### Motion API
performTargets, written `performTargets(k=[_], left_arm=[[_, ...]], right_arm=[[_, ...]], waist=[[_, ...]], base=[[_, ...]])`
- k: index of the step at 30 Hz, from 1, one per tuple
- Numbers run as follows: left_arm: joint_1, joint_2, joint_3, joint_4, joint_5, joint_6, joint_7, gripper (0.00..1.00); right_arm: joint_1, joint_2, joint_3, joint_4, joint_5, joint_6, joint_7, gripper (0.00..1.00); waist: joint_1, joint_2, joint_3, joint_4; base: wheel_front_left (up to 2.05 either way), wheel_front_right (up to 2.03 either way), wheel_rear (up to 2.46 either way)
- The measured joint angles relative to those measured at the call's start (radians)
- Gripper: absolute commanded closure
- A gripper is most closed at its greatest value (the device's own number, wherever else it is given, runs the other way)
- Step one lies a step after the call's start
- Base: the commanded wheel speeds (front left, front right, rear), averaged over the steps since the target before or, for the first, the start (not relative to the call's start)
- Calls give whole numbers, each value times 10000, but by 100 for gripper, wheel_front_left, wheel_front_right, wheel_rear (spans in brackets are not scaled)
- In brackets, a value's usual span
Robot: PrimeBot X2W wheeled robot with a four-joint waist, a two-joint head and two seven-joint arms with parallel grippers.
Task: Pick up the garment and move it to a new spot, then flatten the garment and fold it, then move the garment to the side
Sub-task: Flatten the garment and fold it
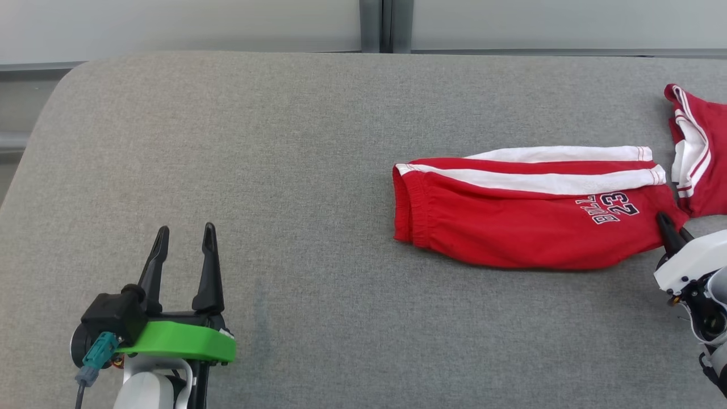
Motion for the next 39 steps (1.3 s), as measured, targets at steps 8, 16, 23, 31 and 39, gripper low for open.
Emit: performTargets(k=[8, 16, 23, 31, 39], left_arm=[[27, 0, 46, -40, 102, 0, 0, 0], [27, 0, 2, -29, 203, 0, 0, 0], [52, 0, -8, -88, 199, 0, 0, 0], [77, 2, -96, -107, 117, 0, 0, 0], [94, 0, -104, -86, -98, 0, 0, 0]], right_arm=[[-77, 278, 63, -422, -176, -2, -328, 100], [-587, 1060, 679, -1546, -552, -4, -523, 100], [-674, 1852, 1296, -2527, -807, -6, -506, 100], [-784, 2583, 1816, -2915, -1277, -6, -493, 100], [-191, 2959, 2389, -2895, -1377, -6, -502, 100]], waist=[[0, 0, -40, -78], [0, 0, -202, 78], [0, 0, -260, 347], [0, 0, -113, 675], [0, -1, -30, 957]], base=[[0, 0, 0], [0, 0, 0], [0, 0, 0], [0, 0, 0], [0, 0, 0]])
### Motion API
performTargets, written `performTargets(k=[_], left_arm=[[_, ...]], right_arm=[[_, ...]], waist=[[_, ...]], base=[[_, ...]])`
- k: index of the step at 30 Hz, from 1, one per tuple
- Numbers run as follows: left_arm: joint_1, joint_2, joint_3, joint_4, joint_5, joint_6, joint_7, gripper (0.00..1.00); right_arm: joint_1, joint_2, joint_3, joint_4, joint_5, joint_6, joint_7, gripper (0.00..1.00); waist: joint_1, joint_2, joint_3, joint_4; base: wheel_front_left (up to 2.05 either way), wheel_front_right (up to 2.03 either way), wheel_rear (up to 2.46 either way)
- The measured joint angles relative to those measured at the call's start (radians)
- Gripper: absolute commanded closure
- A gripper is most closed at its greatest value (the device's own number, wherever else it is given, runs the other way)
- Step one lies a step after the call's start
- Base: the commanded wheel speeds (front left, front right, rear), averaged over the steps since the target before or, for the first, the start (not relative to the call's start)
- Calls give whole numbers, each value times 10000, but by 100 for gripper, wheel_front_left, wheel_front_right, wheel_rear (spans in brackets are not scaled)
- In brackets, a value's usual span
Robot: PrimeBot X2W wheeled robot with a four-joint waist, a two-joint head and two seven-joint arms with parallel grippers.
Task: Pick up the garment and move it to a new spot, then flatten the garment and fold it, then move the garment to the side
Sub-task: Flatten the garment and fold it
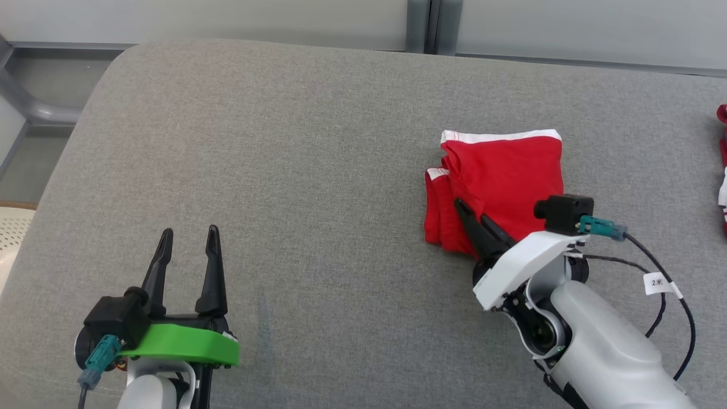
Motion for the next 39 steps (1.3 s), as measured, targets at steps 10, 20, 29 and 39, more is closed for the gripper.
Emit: performTargets(k=[10, 20, 29, 39], left_arm=[[43, 0, -56, 54, -15, 0, 0, 0], [69, 0, -44, 8, 92, 0, 0, 0], [35, 0, -253, 6, 171, 0, 0, 0], [-128, 0, -516, 94, 180, 0, 0, 0]], right_arm=[[260, 52, 616, 123, -184, 0, -683, 0], [246, -871, -1223, 297, -1076, 0, -1384, 0], [-130, -612, -1990, 1269, -2790, 0, -1429, 100], [-616, 366, -1423, 2989, -4100, 0, -1427, 100]], waist=[[0, 0, -108, -126], [0, 0, -176, -373], [0, 0, -50, -306], [0, 0, 105, 36]], base=[[0, 0, 0], [0, 0, 0], [0, 0, 0], [0, 0, 0]])
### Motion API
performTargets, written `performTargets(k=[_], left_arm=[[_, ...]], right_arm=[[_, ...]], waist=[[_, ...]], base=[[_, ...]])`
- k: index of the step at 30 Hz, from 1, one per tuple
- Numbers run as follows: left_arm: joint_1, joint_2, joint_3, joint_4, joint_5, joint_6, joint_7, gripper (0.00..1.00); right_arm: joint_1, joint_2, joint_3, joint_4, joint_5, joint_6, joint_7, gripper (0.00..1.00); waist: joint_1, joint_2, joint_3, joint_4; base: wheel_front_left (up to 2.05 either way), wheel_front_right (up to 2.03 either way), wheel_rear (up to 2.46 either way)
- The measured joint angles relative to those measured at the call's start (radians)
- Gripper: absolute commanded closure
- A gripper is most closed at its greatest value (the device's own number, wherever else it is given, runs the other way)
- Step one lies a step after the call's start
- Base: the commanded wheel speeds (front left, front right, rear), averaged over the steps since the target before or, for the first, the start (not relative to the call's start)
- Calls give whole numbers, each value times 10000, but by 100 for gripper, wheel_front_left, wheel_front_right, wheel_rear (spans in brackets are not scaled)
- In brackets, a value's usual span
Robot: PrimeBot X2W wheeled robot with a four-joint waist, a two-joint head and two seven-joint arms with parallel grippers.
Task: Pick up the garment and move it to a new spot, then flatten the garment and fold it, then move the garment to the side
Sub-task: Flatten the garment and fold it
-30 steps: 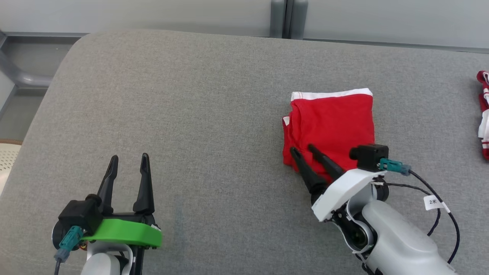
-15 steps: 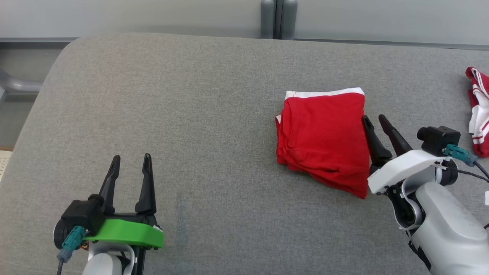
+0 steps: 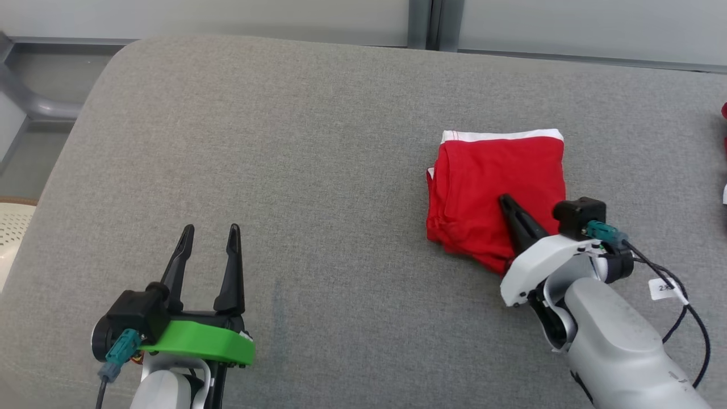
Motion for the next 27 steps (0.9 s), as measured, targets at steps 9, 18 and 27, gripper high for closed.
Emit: performTargets(k=[9, 18, 27], left_arm=[[-6, 0, -8, 42, -84, 0, 0, 0], [-44, 0, 142, 38, -44, 0, 0, 0], [-41, -2, 416, -81, 253, 0, 0, 0]], right_arm=[[-36, 888, 1049, -111, 90, 0, -2, 100], [195, 865, 844, -1710, -180, 4, -2, 100], [1011, -12, -991, -3701, -802, 2, -2, 100]], waist=[[0, 0, 97, 105], [0, 0, 20, -271], [0, 0, -84, -1147]], base=[[0, 0, 0], [0, 0, 0], [0, 0, 0]])
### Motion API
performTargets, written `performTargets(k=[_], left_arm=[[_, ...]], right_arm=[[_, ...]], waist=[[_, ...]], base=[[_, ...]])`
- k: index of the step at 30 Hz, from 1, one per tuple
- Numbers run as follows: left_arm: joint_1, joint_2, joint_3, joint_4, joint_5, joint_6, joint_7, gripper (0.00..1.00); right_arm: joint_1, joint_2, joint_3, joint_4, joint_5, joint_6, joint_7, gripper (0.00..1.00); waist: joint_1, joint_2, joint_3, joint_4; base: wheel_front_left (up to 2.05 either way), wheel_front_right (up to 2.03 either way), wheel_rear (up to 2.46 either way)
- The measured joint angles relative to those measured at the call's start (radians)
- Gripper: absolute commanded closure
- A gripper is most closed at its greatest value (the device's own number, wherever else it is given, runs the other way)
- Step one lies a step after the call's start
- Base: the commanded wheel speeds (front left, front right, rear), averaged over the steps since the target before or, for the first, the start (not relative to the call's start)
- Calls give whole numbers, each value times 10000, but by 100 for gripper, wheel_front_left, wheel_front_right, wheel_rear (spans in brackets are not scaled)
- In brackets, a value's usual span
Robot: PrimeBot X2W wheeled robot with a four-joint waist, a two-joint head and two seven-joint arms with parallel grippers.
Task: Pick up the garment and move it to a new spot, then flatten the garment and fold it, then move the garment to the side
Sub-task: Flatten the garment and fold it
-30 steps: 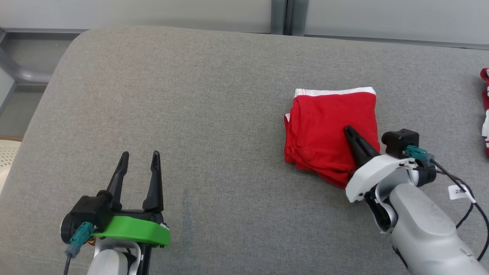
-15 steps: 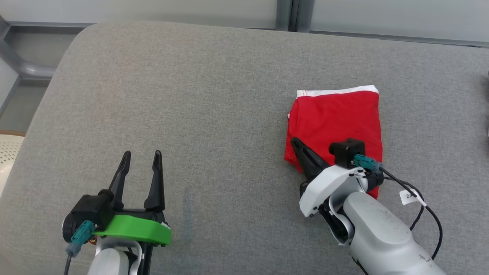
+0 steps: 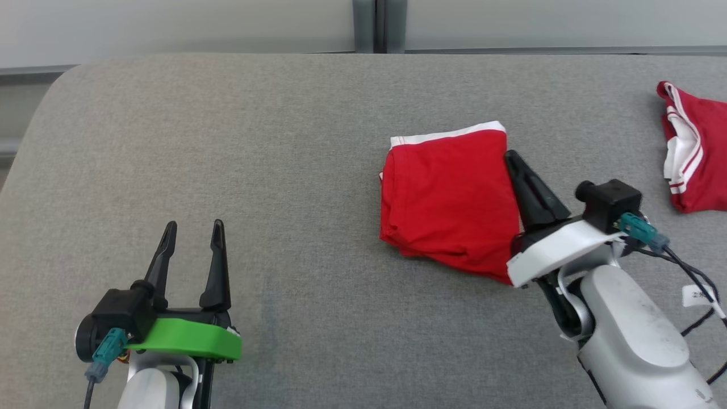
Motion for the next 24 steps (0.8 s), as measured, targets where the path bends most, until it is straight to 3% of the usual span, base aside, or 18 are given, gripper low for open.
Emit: performTargets(k=[6, 8, 9, 10, 24], left_arm=[[45, 21, 288, 4, 219, 0, 0, 0], [88, 27, 408, 2, 272, 0, 0, 0], [129, 31, 485, 0, 311, 0, 0, 0], [192, 36, 554, -6, 372, 0, 0, 0], [1038, 111, 1175, -82, 842, 0, 0, 0]], right_arm=[[1064, -422, -892, -1078, -441, -2, 2, 100], [1465, -512, -1078, -1335, -556, -2, 0, 56], [1690, -539, -1160, -1480, -637, -2, 2, 17], [1891, -539, -1229, -1616, -698, -2, 0, 0], [4070, 84, -2368, -3074, -1271, -2, 0, 0]], waist=[[0, 0, -183, -576], [0, 0, -278, -731], [0, 0, -345, -802], [0, 0, -412, -868], [0, 0, -1280, -1167]], base=[[0, 0, 0], [0, 0, 0], [0, 0, 0], [0, 0, 0], [0, 0, 0]])
